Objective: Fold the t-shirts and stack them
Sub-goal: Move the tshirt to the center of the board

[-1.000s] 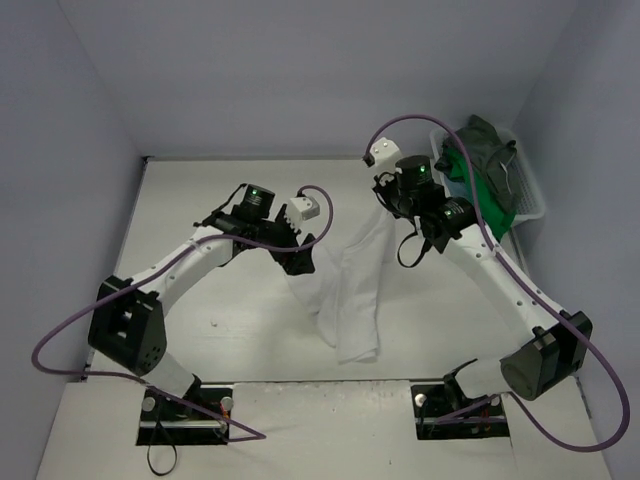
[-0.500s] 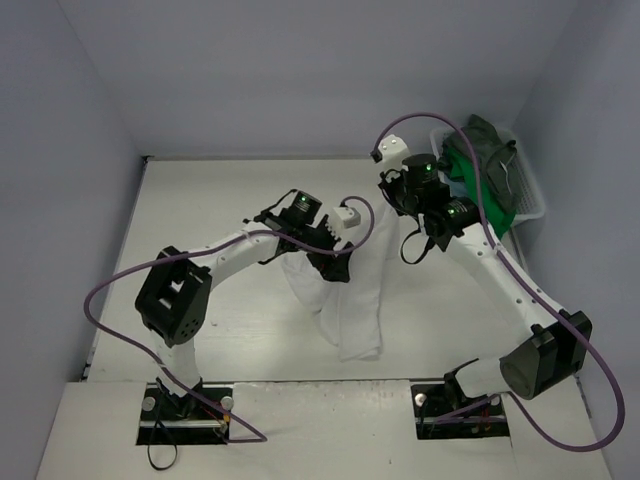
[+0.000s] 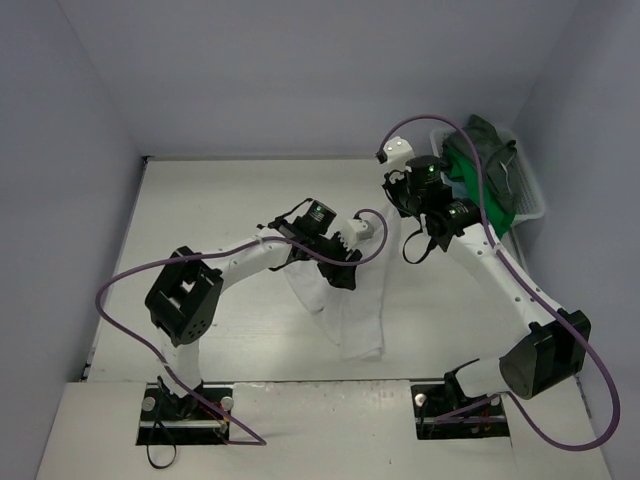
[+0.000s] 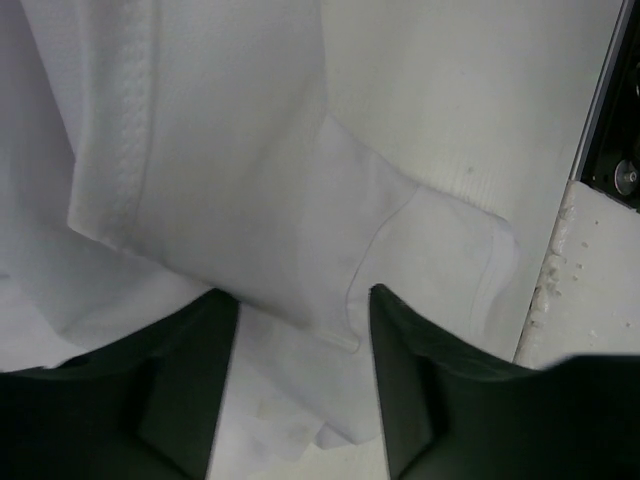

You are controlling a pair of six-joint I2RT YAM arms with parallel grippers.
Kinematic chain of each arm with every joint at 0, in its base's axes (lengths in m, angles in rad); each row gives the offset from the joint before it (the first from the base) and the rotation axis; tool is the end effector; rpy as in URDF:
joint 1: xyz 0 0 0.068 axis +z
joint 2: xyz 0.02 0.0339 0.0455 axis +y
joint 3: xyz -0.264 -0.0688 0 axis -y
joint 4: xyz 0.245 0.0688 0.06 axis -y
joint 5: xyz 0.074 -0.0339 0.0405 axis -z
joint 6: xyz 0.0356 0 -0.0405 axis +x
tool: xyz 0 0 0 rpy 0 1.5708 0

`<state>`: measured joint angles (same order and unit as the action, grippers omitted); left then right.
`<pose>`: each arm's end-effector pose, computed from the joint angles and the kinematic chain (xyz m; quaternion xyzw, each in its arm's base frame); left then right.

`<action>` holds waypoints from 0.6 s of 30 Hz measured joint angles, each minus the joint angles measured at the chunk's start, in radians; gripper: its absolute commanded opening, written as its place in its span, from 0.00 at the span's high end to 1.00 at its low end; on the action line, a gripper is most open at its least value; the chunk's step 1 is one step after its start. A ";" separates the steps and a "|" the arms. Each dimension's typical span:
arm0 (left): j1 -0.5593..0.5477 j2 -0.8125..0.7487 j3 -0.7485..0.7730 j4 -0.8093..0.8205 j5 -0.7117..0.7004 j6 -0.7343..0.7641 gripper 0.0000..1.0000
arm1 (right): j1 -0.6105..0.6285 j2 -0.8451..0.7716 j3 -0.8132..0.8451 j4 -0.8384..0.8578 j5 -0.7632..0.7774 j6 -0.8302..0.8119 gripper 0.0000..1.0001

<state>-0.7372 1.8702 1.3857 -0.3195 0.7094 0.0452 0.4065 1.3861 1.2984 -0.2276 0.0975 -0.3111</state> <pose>0.2900 -0.2946 0.2320 0.4517 0.7544 -0.4220 0.2208 0.2998 0.1253 0.3774 -0.2571 0.7670 -0.0114 0.5878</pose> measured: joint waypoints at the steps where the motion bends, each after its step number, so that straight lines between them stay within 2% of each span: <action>1: 0.001 0.000 0.000 0.000 0.000 0.002 0.66 | 0.000 0.000 0.000 0.000 -0.001 0.001 1.00; 4: 0.001 0.009 0.005 0.000 0.000 0.003 0.72 | 0.000 0.000 -0.006 0.002 -0.002 0.003 1.00; 14: 0.001 0.045 0.031 -0.005 -0.006 0.003 0.70 | 0.000 0.000 -0.021 0.008 -0.018 0.014 1.00; 16: 0.001 0.053 0.039 -0.005 -0.008 0.003 0.76 | 0.000 0.000 -0.021 0.008 -0.025 0.020 1.00; 17: 0.001 0.056 0.040 -0.005 -0.008 0.002 0.84 | 0.000 0.000 -0.021 0.008 -0.027 0.021 1.00; 18: 0.001 0.060 0.042 -0.006 -0.008 0.000 0.88 | 0.000 0.000 -0.021 0.008 -0.028 0.023 1.00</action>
<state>-0.7364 1.9301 1.4273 -0.3256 0.7010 0.0448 0.4061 1.3857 1.2770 -0.2195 0.0696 -0.2882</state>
